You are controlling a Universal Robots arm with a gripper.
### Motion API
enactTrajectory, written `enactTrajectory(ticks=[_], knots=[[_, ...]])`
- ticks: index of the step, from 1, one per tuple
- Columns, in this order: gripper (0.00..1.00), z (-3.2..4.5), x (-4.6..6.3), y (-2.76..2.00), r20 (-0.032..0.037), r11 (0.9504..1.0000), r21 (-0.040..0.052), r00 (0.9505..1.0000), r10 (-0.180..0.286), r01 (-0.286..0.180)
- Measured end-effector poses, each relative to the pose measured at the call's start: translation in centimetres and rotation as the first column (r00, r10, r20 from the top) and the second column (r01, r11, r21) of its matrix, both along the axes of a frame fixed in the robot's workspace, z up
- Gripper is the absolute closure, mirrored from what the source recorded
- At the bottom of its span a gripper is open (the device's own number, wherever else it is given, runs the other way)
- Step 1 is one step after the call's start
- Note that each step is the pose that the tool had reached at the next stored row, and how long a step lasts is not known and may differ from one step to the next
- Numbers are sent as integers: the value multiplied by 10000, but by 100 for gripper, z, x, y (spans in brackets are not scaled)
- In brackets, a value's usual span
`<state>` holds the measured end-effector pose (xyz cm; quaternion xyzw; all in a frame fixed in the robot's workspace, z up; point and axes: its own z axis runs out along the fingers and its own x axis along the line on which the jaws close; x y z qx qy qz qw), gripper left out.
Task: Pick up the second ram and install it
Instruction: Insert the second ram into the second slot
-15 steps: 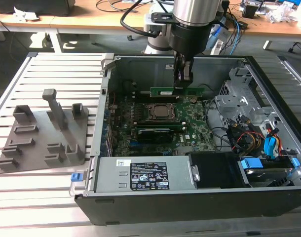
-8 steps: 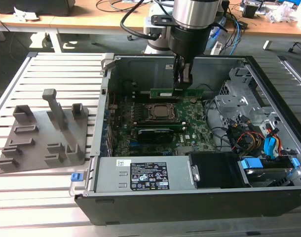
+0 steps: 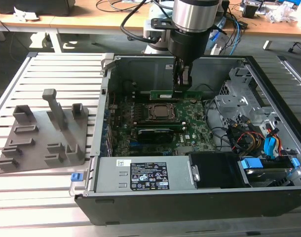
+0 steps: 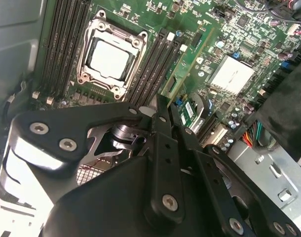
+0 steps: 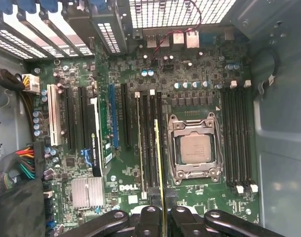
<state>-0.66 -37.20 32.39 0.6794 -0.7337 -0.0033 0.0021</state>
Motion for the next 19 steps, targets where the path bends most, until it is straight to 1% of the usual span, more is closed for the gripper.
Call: enactTrajectory(ticks=[3,5,8,9,13,15,18,19], knots=[[86,-56,0,0,1,10000,0,10000,0,0],[86,-111,0,0,0,10000,1,10000,0,0],[86,-150,0,0,0,10000,0,10000,0,0],[86,-179,0,0,0,10000,1,10000,0,0],[86,-248,0,0,0,10000,1,10000,0,0],[86,-267,0,0,0,10000,1,10000,0,0],[86,-381,0,0,0,10000,1,10000,0,0],[86,-398,0,0,0,10000,1,10000,0,0]])
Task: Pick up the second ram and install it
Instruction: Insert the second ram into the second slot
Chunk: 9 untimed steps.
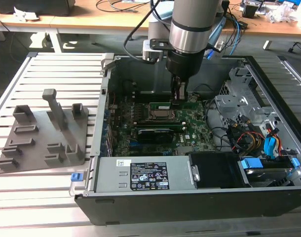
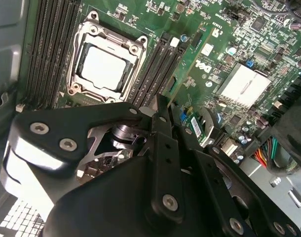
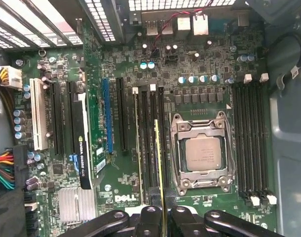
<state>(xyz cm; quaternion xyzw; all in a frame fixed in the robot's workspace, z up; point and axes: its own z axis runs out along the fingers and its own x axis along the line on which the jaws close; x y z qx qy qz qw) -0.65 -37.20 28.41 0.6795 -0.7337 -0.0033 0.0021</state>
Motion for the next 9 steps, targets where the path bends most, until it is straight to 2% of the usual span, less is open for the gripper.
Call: enactTrajectory(ticks=[3,9], knots=[[86,-37,0,0,0,10000,-1,10000,0,0],[86,-170,0,0,0,10000,-1,10000,0,0]])
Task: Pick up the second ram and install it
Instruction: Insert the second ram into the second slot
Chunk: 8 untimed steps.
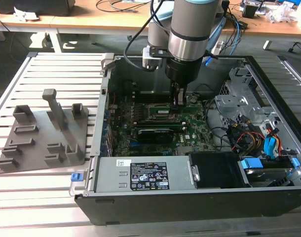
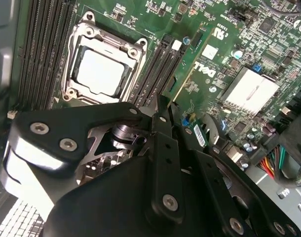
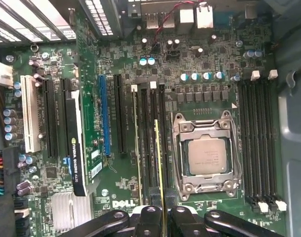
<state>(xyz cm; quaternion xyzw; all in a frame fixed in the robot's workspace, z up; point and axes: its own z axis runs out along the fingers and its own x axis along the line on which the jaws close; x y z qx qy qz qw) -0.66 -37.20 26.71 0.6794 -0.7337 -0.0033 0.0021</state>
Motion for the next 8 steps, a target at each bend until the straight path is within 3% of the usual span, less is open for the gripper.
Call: enactTrajectory(ticks=[4,6,8], knots=[[86,-55,-62,0,0,10000,0,10000,1,-1],[86,-144,-307,0,0,10000,1,10000,-5,5],[86,-196,-328,0,0,9999,1,9999,-124,124]])
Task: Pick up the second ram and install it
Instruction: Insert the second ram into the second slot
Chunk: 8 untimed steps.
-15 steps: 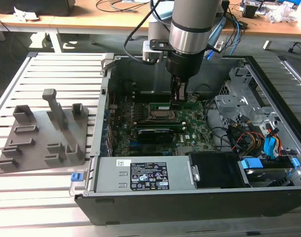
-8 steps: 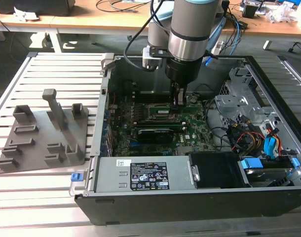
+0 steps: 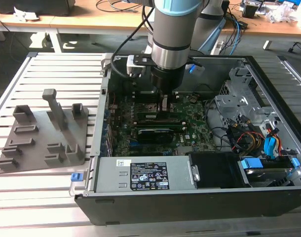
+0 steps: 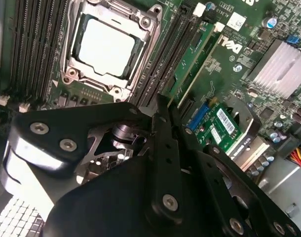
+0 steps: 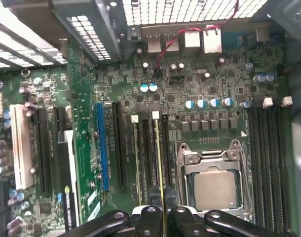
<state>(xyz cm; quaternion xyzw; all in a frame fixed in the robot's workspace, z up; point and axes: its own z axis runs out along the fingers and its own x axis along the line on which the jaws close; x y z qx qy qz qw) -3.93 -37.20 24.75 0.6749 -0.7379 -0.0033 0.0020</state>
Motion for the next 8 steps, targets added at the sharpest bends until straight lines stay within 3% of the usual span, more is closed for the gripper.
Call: enactTrajectory(ticks=[2,8], knots=[[86,-24,-1,0,1,10000,77,10000,-9,9],[86,-83,12,0,0,10000,95,10000,-8,8]])
